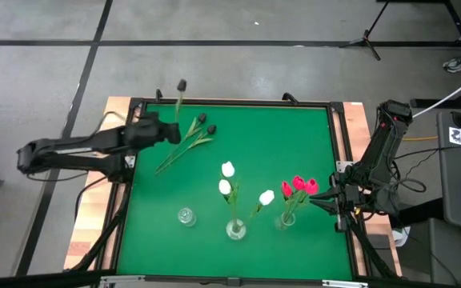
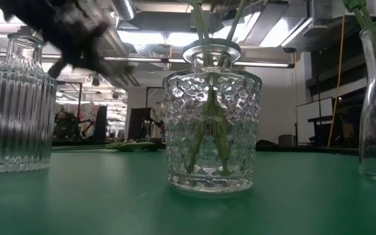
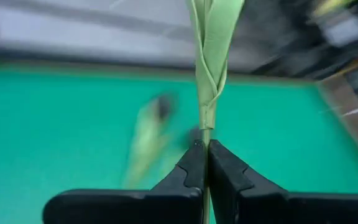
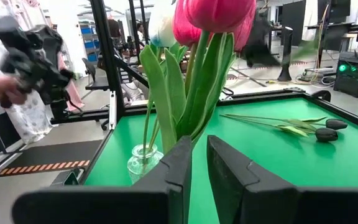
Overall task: Sort flowers into vase by color
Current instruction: Put the top left black tulip into the left transparent vase
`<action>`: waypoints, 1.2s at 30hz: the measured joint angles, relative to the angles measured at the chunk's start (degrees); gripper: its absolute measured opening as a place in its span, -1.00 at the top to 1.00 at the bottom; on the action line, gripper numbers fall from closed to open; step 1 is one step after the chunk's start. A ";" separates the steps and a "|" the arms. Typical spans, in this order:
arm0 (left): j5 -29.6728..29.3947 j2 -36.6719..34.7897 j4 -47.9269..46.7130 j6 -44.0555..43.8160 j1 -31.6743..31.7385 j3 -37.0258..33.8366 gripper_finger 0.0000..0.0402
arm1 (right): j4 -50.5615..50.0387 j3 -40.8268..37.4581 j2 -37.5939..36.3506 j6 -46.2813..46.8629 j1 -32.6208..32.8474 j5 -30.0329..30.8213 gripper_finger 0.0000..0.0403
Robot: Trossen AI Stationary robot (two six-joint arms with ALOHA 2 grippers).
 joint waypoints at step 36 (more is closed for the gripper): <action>-40.05 38.63 112.08 72.80 -67.70 0.46 1.00 | 18.05 0.00 0.02 -15.87 0.02 -9.11 0.75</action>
